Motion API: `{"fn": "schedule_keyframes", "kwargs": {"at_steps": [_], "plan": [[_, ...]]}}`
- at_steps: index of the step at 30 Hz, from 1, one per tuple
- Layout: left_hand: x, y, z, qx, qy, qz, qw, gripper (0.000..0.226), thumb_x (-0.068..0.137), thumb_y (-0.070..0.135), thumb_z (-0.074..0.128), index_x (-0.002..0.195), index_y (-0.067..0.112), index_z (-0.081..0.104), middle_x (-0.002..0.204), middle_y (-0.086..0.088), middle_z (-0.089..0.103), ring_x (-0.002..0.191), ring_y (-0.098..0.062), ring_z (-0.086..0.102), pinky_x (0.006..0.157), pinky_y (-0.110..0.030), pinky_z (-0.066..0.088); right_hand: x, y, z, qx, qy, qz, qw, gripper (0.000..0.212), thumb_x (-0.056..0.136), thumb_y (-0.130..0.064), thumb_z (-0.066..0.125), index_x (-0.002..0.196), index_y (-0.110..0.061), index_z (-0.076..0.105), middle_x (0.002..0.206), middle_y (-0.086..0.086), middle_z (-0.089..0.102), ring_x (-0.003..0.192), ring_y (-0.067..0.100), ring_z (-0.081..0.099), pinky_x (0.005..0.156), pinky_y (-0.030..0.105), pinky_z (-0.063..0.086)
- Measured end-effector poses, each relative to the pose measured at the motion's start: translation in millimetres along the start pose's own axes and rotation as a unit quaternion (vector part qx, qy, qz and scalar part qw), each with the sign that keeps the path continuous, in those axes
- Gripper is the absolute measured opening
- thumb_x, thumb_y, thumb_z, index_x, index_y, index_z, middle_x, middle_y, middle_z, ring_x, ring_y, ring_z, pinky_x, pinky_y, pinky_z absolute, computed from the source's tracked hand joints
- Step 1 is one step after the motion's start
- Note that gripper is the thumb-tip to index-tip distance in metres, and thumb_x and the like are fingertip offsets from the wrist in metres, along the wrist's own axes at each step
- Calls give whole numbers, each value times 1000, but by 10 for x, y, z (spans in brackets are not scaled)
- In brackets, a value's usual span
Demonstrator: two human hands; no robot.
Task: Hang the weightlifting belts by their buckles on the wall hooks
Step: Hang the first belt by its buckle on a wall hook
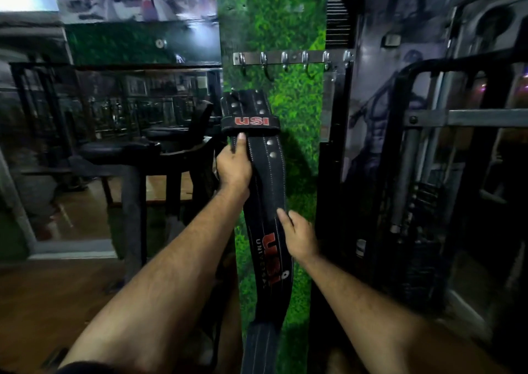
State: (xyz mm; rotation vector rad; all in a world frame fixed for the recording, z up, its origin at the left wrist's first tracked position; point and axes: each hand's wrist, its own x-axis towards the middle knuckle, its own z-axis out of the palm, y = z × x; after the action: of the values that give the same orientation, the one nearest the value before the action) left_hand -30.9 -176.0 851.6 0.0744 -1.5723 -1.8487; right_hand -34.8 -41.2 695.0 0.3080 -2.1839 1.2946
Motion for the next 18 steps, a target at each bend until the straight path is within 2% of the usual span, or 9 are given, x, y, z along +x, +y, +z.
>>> {"fn": "schedule_keyframes", "kwargs": {"at_steps": [1, 3, 5, 7, 8, 10, 13, 16, 18], "plan": [[29, -30, -44, -5, 4, -20, 1000, 49, 85, 62, 56, 78, 15, 67, 87, -3, 76, 84, -21, 71, 87, -44, 59, -49, 46, -23, 26, -31, 42, 998, 72, 72, -96, 26, 68, -26, 39, 68, -10, 47, 70, 19, 49, 66, 36, 42], [52, -77, -98, -4, 12, -36, 999, 49, 86, 63, 55, 76, 16, 66, 88, -5, 76, 87, -24, 72, 87, -46, 59, 29, -84, -59, 133, -61, 97, 985, 91, 66, -99, 34, 80, -12, 57, 80, 4, 62, 79, 18, 56, 72, 40, 49], [45, -97, -132, -1, 6, -39, 999, 45, 90, 56, 56, 75, 15, 66, 89, -7, 76, 88, -26, 72, 87, -46, 59, 263, -457, -87, 199, -39, 85, 976, 95, 72, -91, 44, 99, -3, 64, 95, 20, 70, 83, 20, 61, 80, 49, 54], [50, -74, -153, -9, 2, -43, 999, 45, 90, 57, 56, 74, 15, 66, 87, -7, 76, 86, -25, 73, 86, -45, 60, 470, -840, -112, 199, -3, 32, 980, 87, 79, -82, 50, 94, 3, 60, 85, 25, 66, 73, 19, 57, 69, 46, 52], [58, -42, -160, -15, 3, -42, 999, 46, 89, 58, 56, 74, 16, 67, 86, -6, 76, 83, -24, 72, 85, -45, 60, 518, -964, -119, 187, 19, 1, 982, 79, 82, -75, 52, 85, 4, 56, 75, 24, 61, 65, 18, 51, 60, 45, 48], [51, 50, -166, -26, 7, -41, 999, 46, 91, 56, 56, 73, 16, 66, 82, -4, 74, 77, -19, 70, 80, -39, 61, 451, -1077, -154, 142, 69, -47, 986, 63, 87, -62, 55, 75, 0, 53, 65, 20, 58, 57, 14, 46, 54, 45, 45], [-126, 102, -180, -63, -9, -35, 997, 39, 99, 41, 55, 71, 16, 62, 72, 3, 69, 62, -7, 63, 62, -22, 53, 145, -1004, -202, 88, 118, -93, 985, 43, 93, -50, 61, 73, -14, 49, 57, -6, 53, 49, 2, 45, 48, 32, 42], [-282, -19, -208, -70, -35, -28, 997, 36, 99, 38, 56, 72, 16, 64, 73, 2, 70, 67, -11, 64, 66, -26, 54, -154, -821, -178, 73, 111, -88, 987, 47, 89, -63, 53, 87, -17, 50, 60, -8, 54, 51, 7, 50, 48, 31, 43], [-316, -68, -234, -82, -35, -38, 995, 35, 99, 38, 57, 72, 16, 64, 72, 4, 69, 66, -10, 63, 66, -26, 53, -304, -594, -149, 23, 88, -69, 993, 47, 87, -70, 45, 84, -23, 43, 56, -9, 49, 47, 5, 46, 44, 27, 38]]}}
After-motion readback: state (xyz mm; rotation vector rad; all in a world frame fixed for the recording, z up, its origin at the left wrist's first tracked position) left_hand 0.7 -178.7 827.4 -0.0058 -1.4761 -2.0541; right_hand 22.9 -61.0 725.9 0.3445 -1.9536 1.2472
